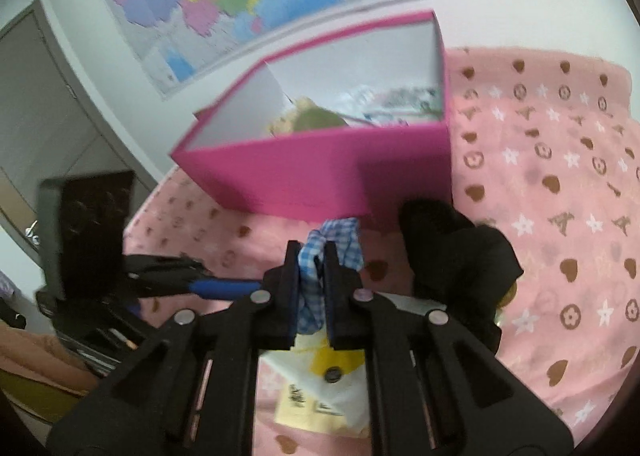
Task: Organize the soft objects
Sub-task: 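Move the right gripper to the blue gingham scrunchie and grasp it, then lift the scrunchie over the magenta box and open the right gripper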
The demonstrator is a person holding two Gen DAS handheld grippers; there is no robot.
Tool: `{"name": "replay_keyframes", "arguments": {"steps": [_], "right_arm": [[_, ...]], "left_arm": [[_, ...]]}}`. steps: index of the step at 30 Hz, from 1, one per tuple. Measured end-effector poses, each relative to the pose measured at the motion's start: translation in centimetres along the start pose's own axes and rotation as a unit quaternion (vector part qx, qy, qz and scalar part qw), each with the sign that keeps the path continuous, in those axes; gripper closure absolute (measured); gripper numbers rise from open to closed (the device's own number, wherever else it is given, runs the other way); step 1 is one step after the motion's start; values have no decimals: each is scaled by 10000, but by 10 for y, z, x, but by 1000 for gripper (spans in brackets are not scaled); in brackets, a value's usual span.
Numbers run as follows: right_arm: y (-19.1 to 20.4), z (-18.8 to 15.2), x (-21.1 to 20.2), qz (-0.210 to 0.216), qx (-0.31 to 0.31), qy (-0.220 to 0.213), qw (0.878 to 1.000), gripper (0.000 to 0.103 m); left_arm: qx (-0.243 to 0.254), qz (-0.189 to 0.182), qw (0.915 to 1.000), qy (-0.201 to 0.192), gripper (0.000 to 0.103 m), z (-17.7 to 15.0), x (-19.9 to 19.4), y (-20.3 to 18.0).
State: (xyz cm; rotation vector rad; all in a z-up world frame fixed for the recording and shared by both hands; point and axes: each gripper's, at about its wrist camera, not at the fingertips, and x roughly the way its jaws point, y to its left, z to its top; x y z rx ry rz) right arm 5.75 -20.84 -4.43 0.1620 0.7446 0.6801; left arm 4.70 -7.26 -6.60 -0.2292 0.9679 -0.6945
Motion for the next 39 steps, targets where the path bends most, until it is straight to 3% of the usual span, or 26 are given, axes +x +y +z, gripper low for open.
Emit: {"name": "replay_keyframes", "arguments": {"steps": [13, 19, 30, 39], "right_arm": [[35, 30, -34, 252, -536, -502, 9970, 91], [38, 55, -38, 193, -788, -726, 9941, 91], [18, 105, -21, 21, -863, -884, 9923, 91], [-13, 131, 12, -214, -693, -734, 9947, 91]], "left_arm": [[396, 28, 9970, -670, 55, 26, -31, -23], [628, 260, 9935, -918, 58, 57, -40, -26], [597, 671, 9915, -937, 59, 103, -23, -5], [484, 963, 9910, -788, 59, 144, -18, 8]]}}
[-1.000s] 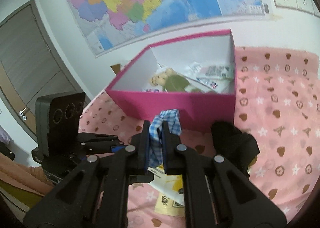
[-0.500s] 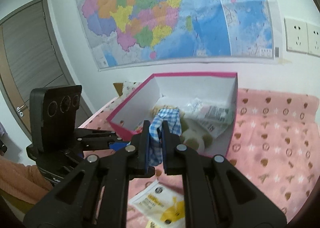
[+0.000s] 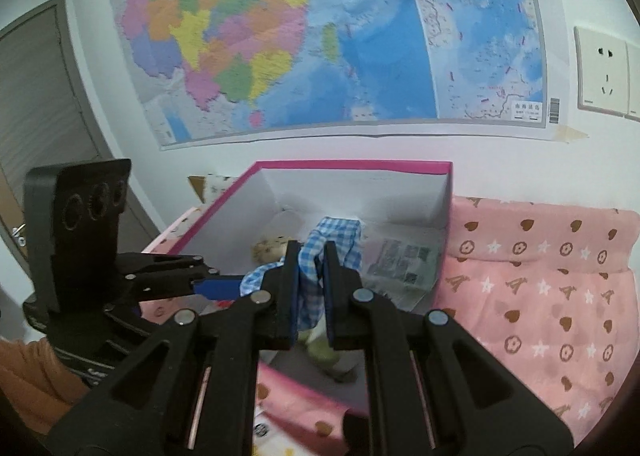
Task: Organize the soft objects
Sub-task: 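Lift the scrunchie over the magenta box and open the right gripper, then move the left gripper to the white-and-yellow wet-wipes pack and grasp it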
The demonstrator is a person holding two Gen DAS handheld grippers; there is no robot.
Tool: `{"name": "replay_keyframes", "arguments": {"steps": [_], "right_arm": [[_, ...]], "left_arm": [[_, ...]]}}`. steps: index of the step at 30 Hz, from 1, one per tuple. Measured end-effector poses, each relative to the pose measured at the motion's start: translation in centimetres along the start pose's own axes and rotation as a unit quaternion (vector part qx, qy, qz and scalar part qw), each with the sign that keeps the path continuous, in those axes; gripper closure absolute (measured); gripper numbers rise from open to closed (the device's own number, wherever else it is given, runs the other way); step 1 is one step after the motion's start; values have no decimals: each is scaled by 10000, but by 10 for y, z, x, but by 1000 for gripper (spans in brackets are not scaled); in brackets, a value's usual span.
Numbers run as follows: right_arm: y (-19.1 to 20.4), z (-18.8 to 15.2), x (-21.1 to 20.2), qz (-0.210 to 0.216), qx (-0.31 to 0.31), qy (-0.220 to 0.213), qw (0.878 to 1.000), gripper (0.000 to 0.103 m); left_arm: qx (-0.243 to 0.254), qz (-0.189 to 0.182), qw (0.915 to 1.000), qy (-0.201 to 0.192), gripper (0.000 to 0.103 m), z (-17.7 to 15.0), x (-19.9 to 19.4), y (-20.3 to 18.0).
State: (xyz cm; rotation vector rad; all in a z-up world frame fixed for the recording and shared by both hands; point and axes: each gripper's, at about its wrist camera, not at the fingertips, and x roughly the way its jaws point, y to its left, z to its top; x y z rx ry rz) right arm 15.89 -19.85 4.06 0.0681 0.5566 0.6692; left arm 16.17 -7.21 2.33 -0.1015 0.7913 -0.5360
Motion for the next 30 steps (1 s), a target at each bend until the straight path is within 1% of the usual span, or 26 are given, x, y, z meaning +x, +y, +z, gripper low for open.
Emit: {"name": "replay_keyframes", "arguments": {"steps": [5, 7, 11, 14, 21, 26, 29, 30], "right_arm": [[-11, 4, 25, -377, -97, 218, 9990, 90], [-15, 3, 33, -669, -133, 318, 9972, 85], [-21, -2, 40, -968, -129, 434, 9943, 85], [-21, -4, 34, -931, -95, 389, 9948, 85], [-11, -8, 9, -780, -63, 223, 9967, 83], [-5, -15, -20, -483, 105, 27, 9988, 83], [-1, -21, -37, -332, 196, -71, 9992, 77], [0, -24, -43, -234, 244, -88, 9994, 73]], "left_arm": [[-124, 204, 9996, 158, 59, 5, 15, 10], [-135, 228, 9994, 213, 59, 3, 19, 12], [-99, 309, 9992, 222, 59, -3, 19, 14], [-91, 296, 9994, 180, 59, -6, 14, 13], [-21, 170, 9998, -127, 59, -10, -11, 5], [101, 85, 9994, -331, 58, -19, -34, -6], [156, -45, 9991, -395, 58, -29, -47, -12], [171, -19, 9990, -414, 58, -32, -49, -14]]}}
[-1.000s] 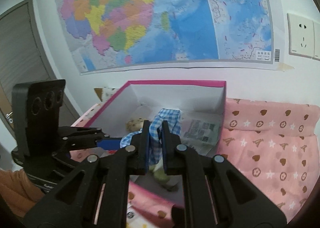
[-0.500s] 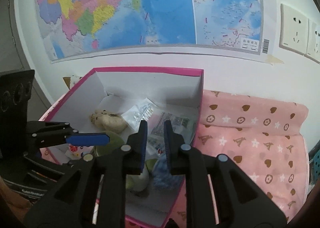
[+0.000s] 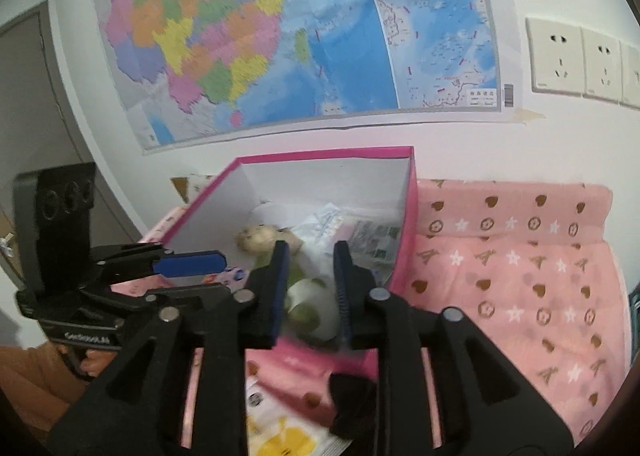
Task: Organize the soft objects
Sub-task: 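Move the left gripper to the white-and-yellow wet-wipes pack and grasp it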
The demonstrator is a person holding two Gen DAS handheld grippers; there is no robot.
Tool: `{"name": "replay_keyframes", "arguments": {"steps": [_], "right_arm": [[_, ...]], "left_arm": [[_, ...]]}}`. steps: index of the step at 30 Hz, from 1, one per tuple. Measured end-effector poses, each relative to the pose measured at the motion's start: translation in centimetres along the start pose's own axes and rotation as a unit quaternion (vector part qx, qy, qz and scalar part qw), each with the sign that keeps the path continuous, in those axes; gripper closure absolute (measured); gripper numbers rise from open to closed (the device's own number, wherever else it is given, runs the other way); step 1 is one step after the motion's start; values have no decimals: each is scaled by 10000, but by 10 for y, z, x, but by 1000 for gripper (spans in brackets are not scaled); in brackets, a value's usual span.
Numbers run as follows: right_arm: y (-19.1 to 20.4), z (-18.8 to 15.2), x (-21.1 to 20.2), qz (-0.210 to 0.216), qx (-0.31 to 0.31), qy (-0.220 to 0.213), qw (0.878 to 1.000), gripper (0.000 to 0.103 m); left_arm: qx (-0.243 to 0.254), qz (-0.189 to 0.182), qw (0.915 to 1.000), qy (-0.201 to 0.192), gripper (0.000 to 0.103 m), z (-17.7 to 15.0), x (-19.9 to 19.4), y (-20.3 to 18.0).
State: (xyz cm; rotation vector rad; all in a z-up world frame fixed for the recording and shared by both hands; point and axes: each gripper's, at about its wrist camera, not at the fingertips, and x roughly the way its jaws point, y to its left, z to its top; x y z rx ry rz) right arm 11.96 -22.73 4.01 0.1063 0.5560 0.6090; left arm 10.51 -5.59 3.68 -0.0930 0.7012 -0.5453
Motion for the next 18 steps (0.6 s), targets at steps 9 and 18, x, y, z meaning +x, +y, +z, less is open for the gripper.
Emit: {"name": "replay_keyframes", "arguments": {"steps": [9, 18], "right_arm": [[0, -61, -33, 268, 429, 353, 9981, 65], [-14, -122, -34, 63, 1029, 1043, 9892, 53]], "left_arm": [[-171, -178, 9990, 375, 54, -51, -8, -3], [-431, -333, 9930, 1047, 52, -95, 8, -3]]}}
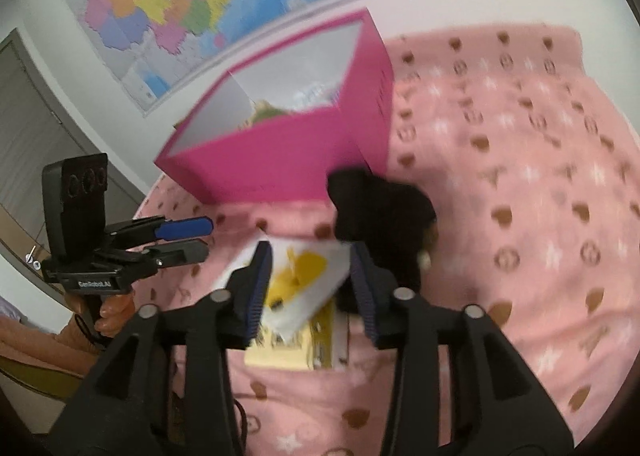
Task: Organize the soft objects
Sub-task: 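Move the left gripper to the white-and-yellow wet-wipes pack and grasp it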
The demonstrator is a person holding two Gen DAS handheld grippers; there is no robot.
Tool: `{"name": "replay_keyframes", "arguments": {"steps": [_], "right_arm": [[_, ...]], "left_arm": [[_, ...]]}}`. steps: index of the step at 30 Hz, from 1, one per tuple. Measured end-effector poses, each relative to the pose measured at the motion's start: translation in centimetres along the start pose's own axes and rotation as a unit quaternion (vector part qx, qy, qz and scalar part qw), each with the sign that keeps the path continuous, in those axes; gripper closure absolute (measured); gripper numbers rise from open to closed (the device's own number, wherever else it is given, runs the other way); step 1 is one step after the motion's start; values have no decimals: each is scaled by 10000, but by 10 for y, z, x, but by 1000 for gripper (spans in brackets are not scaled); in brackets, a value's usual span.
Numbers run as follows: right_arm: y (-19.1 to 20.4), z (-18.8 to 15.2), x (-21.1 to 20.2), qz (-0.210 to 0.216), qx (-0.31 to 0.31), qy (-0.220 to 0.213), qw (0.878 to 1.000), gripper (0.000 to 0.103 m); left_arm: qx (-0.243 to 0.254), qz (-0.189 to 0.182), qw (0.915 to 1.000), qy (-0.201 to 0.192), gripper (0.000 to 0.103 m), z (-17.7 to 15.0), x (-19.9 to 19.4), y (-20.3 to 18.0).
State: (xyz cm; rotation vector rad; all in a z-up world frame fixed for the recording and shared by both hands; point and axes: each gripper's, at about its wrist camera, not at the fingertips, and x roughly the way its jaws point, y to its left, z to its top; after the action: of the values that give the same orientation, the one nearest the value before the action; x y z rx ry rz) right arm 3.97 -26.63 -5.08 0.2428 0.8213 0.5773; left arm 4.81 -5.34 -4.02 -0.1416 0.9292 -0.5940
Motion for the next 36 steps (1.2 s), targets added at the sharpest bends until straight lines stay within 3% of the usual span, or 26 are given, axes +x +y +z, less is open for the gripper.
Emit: {"name": "replay_keyframes", "arguments": {"steps": [14, 19, 20, 22, 23, 29, 36], "right_arm": [[10, -17, 23, 55, 76, 259, 9996, 52], [11, -18, 27, -13, 76, 234, 9997, 52], [12, -19, 27, -51, 63, 213, 9997, 53], [14, -19, 27, -182, -7, 162, 9997, 71], [15, -20, 28, -194, -25, 176, 9997, 74], [16, -22, 25, -309, -206, 19, 9993, 80], [0, -27, 25, -225, 54, -61, 9997, 81]], "left_arm": [[-416, -486, 9969, 458, 51, -22, 21, 8], [-557, -721, 9944, 527, 42, -23, 26, 11], [-580, -739, 9941, 535, 42, -23, 27, 11], [-611, -793, 9934, 556, 41, -24, 28, 12], [-633, -801, 9931, 571, 40, -24, 29, 13], [-646, -814, 9922, 685, 40, -25, 35, 13], [-512, -939, 9912, 776, 40, -19, 42, 5]]}}
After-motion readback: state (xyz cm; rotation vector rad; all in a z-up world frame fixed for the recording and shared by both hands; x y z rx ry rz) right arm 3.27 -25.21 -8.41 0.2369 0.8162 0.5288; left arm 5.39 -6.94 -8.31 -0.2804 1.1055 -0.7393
